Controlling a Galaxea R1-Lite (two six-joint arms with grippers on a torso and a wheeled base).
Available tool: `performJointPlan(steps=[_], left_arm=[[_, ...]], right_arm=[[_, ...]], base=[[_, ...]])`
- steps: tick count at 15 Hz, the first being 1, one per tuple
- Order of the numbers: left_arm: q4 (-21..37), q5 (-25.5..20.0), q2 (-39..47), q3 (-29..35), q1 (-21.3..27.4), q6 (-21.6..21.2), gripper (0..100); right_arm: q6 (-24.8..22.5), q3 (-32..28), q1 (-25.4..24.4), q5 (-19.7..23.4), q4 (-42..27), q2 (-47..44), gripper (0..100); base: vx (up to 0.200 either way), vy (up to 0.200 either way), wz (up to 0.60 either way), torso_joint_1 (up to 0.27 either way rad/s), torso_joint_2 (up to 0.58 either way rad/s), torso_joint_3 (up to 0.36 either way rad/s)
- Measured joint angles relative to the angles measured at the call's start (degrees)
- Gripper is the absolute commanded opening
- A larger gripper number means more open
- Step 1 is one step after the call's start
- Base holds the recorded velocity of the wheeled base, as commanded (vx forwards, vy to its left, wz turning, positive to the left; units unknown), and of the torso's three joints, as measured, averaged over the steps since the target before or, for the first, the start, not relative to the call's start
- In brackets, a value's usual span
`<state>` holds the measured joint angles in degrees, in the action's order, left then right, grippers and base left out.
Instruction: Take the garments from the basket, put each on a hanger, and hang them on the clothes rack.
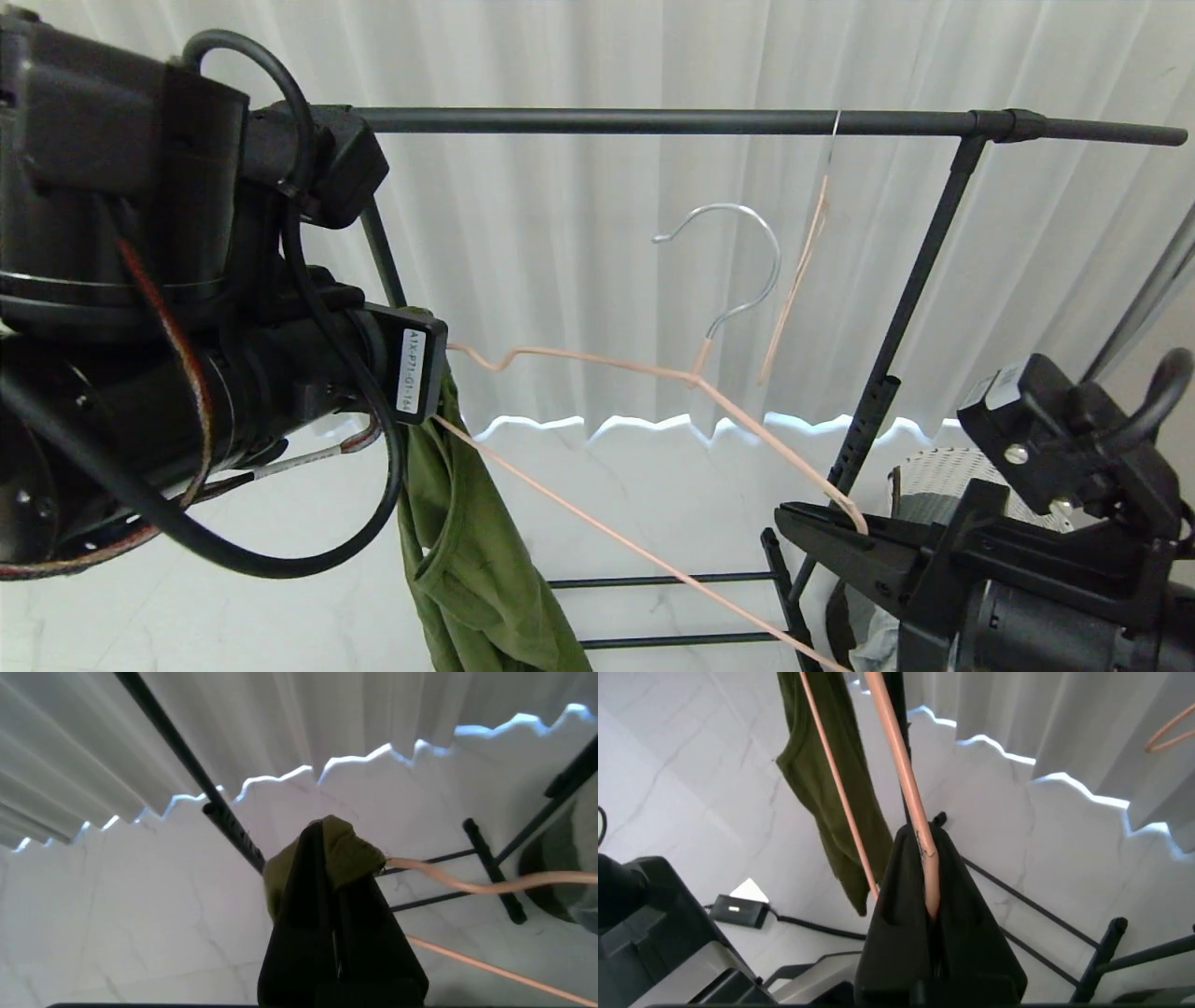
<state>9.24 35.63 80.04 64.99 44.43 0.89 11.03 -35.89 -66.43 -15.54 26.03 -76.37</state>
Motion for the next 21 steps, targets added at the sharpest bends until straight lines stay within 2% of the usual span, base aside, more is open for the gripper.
performJointPlan(steps=[4,8,10,12,16,19,21], left_arm=[[0.0,0.0,-0.4,0.3,3.7,1.0,0],[0.0,0.0,-0.7,0.9,4.9,1.3,0],[0.1,0.0,-0.9,1.0,5.8,1.5,0],[0.1,0.4,-0.9,0.8,5.2,1.5,0],[0.1,1.3,-0.8,1.3,3.7,1.2,0],[0.0,1.0,-0.6,1.6,8.3,1.9,0],[0.0,0.9,0.8,3.2,11.6,4.4,0]], right_arm=[[0.0,0.0,0.0,-0.1,2.6,-3.0,0],[0.0,-0.1,0.0,-0.2,3.8,-5.8,0],[-0.1,-0.4,0.0,-1.5,4.6,-6.9,0],[-0.1,-0.2,0.7,-5.6,4.6,-7.5,0],[-0.1,0.7,3.0,-6.4,2.2,-6.2,0],[-0.1,0.0,3.4,-6.1,2.3,-6.2,0],[-0.1,-1.2,2.5,-6.2,3.9,-7.5,0]], base=[[0.0,0.0,0.0,0.0,0.0,0.0],[0.0,0.0,0.0,0.0,0.0,0.0],[0.0,0.0,0.0,0.0,0.0,0.0],[0.0,0.0,0.0,0.0,0.0,0.0],[0.0,0.0,0.0,0.0,0.0,0.0],[0.0,0.0,0.0,0.0,0.0,0.0],[0.0,0.0,0.0,0.0,0.0,0.0]])
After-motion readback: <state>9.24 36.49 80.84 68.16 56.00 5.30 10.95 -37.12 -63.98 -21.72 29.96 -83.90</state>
